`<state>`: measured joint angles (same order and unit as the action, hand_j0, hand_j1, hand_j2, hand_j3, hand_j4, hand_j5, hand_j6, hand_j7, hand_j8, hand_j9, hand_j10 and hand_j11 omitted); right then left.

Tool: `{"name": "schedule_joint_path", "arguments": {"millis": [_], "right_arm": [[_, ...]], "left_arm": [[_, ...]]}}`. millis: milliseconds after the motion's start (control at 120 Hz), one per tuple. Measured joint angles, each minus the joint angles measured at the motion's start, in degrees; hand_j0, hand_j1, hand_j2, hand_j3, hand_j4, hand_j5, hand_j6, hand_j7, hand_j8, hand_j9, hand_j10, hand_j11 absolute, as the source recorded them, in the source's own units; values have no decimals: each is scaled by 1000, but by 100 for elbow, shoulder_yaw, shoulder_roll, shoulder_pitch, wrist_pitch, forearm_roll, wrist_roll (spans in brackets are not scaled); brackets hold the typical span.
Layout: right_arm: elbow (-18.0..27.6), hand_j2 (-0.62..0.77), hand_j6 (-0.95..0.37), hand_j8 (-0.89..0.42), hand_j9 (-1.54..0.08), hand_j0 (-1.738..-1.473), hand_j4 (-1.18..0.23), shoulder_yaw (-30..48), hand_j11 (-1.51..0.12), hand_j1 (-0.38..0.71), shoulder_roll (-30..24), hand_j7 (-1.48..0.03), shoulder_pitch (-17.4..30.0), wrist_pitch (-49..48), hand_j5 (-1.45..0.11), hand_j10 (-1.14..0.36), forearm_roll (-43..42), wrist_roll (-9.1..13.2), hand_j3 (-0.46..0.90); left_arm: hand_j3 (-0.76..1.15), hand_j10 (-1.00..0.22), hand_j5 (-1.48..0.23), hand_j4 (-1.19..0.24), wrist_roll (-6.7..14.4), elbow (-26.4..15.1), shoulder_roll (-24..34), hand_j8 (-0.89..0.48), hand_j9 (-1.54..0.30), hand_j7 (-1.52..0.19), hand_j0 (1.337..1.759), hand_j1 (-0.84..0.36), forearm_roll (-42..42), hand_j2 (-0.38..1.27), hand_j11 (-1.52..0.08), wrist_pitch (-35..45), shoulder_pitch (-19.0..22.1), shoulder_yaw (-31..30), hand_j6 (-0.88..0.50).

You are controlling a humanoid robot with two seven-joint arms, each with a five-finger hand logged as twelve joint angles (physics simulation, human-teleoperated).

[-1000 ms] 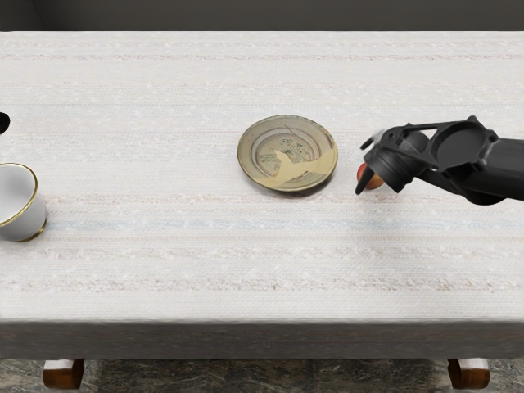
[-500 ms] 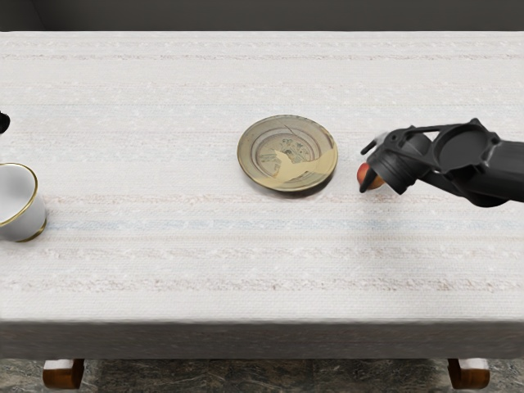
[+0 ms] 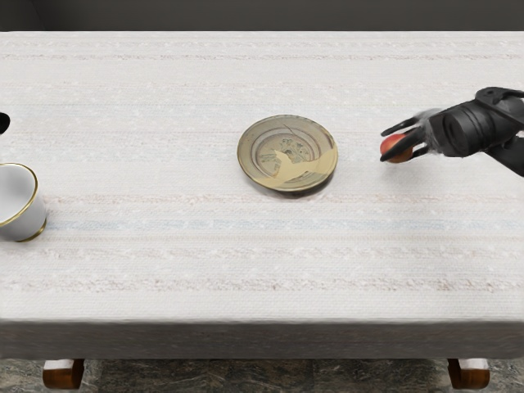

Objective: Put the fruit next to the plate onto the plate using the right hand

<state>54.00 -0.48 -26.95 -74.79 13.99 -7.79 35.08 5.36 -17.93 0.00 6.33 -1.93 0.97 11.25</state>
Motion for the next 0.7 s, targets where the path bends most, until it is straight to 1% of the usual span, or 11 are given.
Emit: {"name": "schedule_joint_path", "arguments": {"millis": [83, 183, 267, 333, 475, 542, 558, 600, 617, 633, 700], "right_arm": [[46, 129, -398, -249, -1119, -1642, -848, 1566, -1155, 328, -144, -1039, 557, -1220, -1051, -394, 117, 5, -1], [72, 163, -390, -238, -1137, -1640, -858, 2410, -1164, 329, 252, -1076, 871, -1948, -1082, -404, 205, 3, -1], [-160, 146, -400, -258, -1145, -1638, -861, 2698, -1168, 307, 781, -1096, 959, -2180, -1103, -421, 5, 3, 0], [-441, 132, -375, -228, -1153, -1639, -856, 2811, -1182, 330, 1119, -1106, 968, -2273, -1127, -412, -213, 2, 0], [-915, 235, -289, -171, -1141, -1638, -868, 2894, -1187, 440, 1489, -1120, 880, -2330, -1120, -352, -638, -4, -2], [-1122, 272, -262, -162, -1130, -1632, -879, 2907, -1175, 471, 1628, -1124, 825, -2334, -1101, -370, -821, -4, -2], [-1156, 324, -260, -164, -1129, -1631, -881, 2909, -1175, 488, 1655, -1125, 811, -2335, -1098, -371, -851, -3, -2], [-1217, 345, -240, -144, -1134, -1626, -880, 2913, -1180, 518, 1719, -1127, 785, -2339, -1100, -374, -907, -3, -1], [-1237, 304, -242, -147, -1112, -1626, -867, 2918, -1158, 497, 1742, -1109, 779, -2333, -1078, -379, -923, -3, -1], [-1252, 266, -264, -156, -1046, -1628, -815, 2919, -1089, 453, 1758, -1043, 774, -2303, -1016, -389, -930, -4, 0], [-1280, 191, -196, -119, -763, -1637, -594, 2897, -794, 237, 1780, -761, 765, -2154, -741, -287, -955, -6, 0]], "left_arm": [[0, -8, -11, -8, 0, 0, 0, -8, -11, -11, 1658, 339, 0, 1, -11, 0, 0, 1, -8], [0, -8, -11, -8, 0, 0, 0, -8, -11, -11, 1658, 339, 1, 1, -11, 0, 0, 1, -8], [0, -8, -11, -8, 0, 0, 0, -8, -11, -11, 1658, 339, 0, 1, -11, 0, 0, 1, -8], [0, -8, -11, -8, 0, 0, 0, -8, -11, -11, 1658, 339, 1, 2, -11, 0, 0, 1, -8], [0, -8, -11, -8, 0, 0, 0, -8, -11, -11, 1658, 339, 1, 2, -11, 0, 0, 1, -8], [0, -8, -11, -8, 0, 0, 0, -8, -11, -11, 1658, 339, 1, 2, -11, 0, 0, 1, -8], [0, -8, -11, -8, 0, 0, 0, -8, -11, -11, 1658, 339, 1, 2, -11, 0, 0, 1, -8], [0, -8, -11, -8, 0, 0, 0, -8, -11, -11, 1658, 339, 1, 2, -11, 0, 0, 1, -8], [0, -8, -11, -8, 0, 0, 0, -8, -11, -11, 1658, 339, 1, 2, -11, 0, 0, 1, -8], [0, -8, -11, -8, 0, 0, 0, -8, -11, -11, 1658, 339, 1, 2, -11, 0, 0, 1, -8], [0, -8, -11, -8, 0, 0, 0, -8, -11, -11, 1658, 339, 1, 2, -11, 0, 0, 1, -8]]}}
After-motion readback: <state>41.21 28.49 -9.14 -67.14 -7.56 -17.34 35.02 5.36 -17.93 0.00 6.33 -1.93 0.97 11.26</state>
